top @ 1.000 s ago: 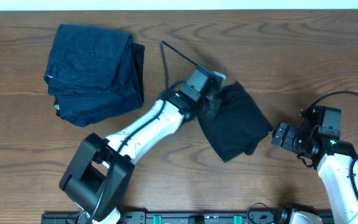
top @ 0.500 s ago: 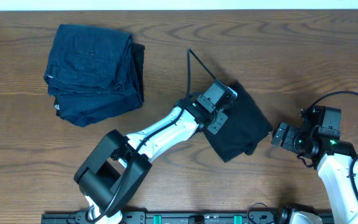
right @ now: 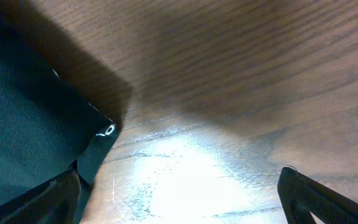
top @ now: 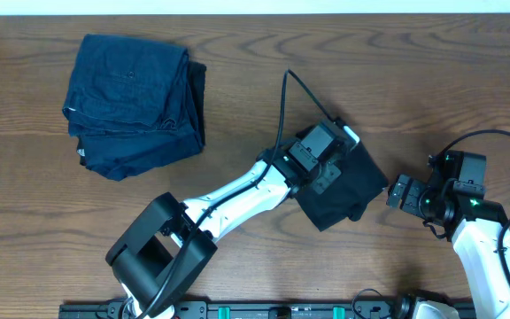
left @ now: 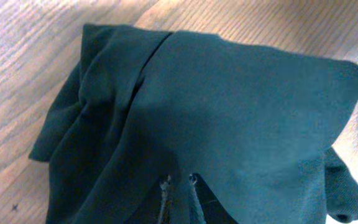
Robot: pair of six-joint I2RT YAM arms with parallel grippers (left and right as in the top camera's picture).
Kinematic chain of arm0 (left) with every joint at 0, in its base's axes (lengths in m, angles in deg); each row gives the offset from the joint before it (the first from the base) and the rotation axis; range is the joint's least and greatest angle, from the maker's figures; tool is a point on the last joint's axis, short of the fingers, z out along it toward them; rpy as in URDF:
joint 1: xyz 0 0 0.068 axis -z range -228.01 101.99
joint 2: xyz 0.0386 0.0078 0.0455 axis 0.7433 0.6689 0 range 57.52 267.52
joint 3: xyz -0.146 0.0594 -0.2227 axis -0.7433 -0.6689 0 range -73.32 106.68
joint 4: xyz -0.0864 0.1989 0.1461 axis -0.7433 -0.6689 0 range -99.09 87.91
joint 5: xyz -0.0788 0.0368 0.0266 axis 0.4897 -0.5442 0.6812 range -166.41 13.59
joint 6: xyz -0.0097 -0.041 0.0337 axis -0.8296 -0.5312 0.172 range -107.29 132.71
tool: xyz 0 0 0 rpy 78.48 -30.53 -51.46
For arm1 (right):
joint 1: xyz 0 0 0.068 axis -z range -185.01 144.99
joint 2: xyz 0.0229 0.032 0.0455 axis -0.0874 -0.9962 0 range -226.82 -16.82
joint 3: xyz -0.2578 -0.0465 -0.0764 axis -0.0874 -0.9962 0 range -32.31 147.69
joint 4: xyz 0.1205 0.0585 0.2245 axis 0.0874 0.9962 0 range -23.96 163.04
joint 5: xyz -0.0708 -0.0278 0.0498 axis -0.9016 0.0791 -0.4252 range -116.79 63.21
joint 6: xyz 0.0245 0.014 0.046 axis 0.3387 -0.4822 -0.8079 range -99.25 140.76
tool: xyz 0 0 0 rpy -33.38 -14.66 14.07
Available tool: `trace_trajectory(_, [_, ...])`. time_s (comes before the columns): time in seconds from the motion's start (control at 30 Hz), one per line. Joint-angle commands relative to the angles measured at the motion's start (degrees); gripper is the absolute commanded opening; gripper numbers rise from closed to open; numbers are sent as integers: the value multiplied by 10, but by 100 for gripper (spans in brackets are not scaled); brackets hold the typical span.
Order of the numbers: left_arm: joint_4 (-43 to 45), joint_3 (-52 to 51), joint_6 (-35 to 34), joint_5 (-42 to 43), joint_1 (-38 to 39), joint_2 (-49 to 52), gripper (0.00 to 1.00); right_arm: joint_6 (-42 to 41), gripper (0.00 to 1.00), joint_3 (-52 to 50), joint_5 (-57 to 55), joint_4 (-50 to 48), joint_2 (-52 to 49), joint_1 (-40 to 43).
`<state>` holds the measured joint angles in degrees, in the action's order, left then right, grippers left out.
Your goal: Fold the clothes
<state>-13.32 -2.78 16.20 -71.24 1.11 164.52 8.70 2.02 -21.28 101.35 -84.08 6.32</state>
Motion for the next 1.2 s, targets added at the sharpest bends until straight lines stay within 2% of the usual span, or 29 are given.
trace_trajectory(0.0, [12,2,10,18,11,0,13,-1,99,-3,-2,1,-2,4])
trace_trajectory(0.2, [9,2,2,138,23,4,13,-1,99,-3,-2,1,-2,4])
trace_trajectory(0.47, [7,-3,-12,141,37,21,13,-1,99,-3,-2,1,-2,4])
trace_trajectory(0.67, [61,-3,-12,137,39,77,13,-1,99,-3,-2,1,-2,4])
trace_trajectory(0.77, [89,-3,-12,103,39,102,13,-1,99,-3,-2,1,-2,4])
trace_trajectory(0.9, [132,-3,-25,12,35,121,13,-1,99,-3,-2,1,-2,4])
trace_trajectory(1.07, [177,-3,-123,-66,12,123,13,-1,99,-3,-2,1,-2,4])
trace_trajectory(1.17, [195,-3,-212,-103,-10,123,13,-1,99,-3,-2,1,-2,4])
